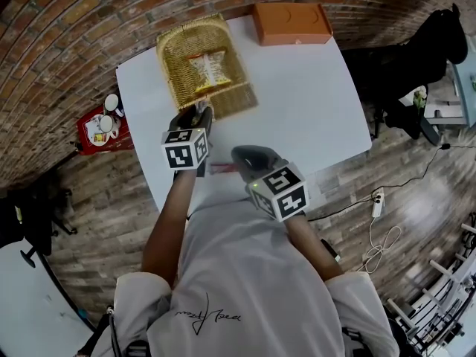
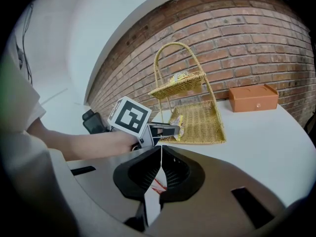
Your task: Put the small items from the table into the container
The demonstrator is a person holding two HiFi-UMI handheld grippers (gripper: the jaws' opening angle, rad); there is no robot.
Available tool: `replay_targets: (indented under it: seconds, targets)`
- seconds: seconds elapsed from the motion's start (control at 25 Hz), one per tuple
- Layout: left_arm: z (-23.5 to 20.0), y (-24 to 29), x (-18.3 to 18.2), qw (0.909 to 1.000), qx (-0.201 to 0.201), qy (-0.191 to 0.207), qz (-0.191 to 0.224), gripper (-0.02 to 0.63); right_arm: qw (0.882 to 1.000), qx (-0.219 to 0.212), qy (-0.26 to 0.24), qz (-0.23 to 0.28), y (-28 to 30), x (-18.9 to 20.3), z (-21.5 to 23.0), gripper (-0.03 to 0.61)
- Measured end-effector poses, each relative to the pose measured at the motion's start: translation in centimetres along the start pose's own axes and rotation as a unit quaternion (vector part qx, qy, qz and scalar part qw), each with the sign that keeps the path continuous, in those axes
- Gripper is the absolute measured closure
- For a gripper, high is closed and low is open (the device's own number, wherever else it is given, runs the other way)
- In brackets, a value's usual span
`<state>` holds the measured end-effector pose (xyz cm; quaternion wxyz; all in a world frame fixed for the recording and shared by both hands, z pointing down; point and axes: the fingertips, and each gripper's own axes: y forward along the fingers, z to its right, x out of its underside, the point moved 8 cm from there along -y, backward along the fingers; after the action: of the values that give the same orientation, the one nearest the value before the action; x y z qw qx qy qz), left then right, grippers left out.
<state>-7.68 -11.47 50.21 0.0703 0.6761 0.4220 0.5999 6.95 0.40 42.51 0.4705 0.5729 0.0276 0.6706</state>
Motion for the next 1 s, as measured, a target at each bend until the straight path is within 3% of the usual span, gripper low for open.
replay_targets:
  seconds: [1.0]
  targets:
    - [0.06, -0.45, -0.30, 0.9999, 0.007, -0.005, 0.005, 0.440, 1.000, -0.009, -0.004, 0.004, 0.10, -0.23, -0.27, 0.555]
